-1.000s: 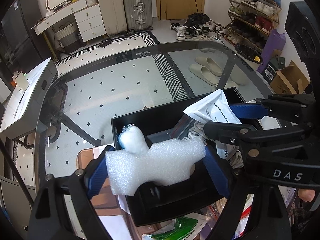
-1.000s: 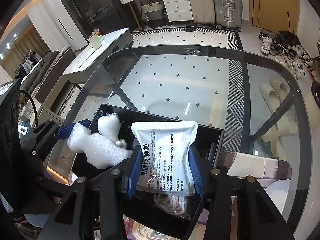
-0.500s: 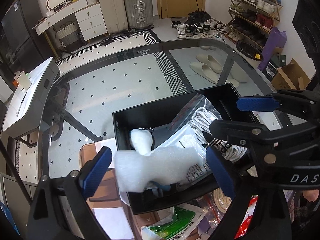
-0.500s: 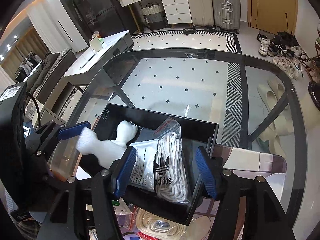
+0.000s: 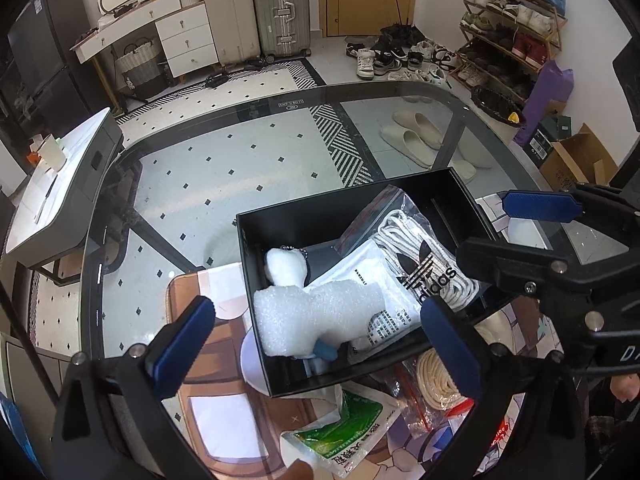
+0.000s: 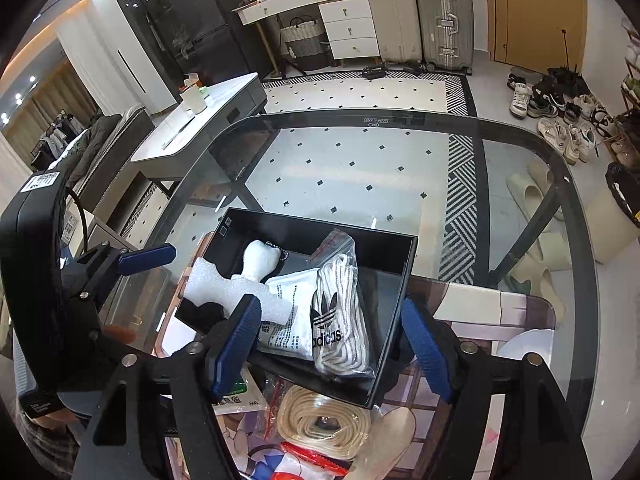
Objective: Organize soft objects
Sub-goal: 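Lower the foam into the box and open the left gripper while the right gripper releases the packet inside, then withdraw both open grippers from the box back over the remaining items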
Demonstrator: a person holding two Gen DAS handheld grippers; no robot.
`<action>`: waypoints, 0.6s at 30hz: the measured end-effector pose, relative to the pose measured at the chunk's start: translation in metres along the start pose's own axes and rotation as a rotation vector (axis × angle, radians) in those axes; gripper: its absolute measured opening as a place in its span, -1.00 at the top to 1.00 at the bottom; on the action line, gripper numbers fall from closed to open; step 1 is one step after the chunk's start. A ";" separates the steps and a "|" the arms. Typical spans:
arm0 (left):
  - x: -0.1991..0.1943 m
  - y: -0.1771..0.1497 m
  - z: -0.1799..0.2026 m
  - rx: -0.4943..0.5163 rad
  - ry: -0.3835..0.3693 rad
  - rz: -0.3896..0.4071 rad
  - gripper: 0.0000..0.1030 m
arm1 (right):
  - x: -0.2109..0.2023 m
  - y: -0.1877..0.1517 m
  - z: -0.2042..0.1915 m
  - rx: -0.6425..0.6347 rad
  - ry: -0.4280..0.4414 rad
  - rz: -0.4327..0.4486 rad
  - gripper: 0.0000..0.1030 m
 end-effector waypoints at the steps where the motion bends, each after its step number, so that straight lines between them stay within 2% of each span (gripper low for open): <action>1: -0.002 -0.001 -0.001 -0.002 -0.001 0.001 -1.00 | -0.002 -0.002 0.000 0.001 0.001 0.001 -0.67; 6: -0.014 -0.010 -0.002 0.001 0.001 0.006 -1.00 | -0.009 -0.012 -0.003 0.013 -0.002 0.004 -0.77; 18: -0.031 -0.031 0.001 0.001 -0.001 0.010 -1.00 | -0.024 -0.037 -0.007 0.015 -0.020 -0.005 -0.87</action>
Point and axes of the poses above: each gripper's, at about its wrist camera, not at the fingertips, and x roughly the way its jaws point, z to its right, y to its top, the point moved 1 cm from there along x, roughly the way its jaws point, and after that the axes turned 11 degrees about z, right-handed, at the moved point
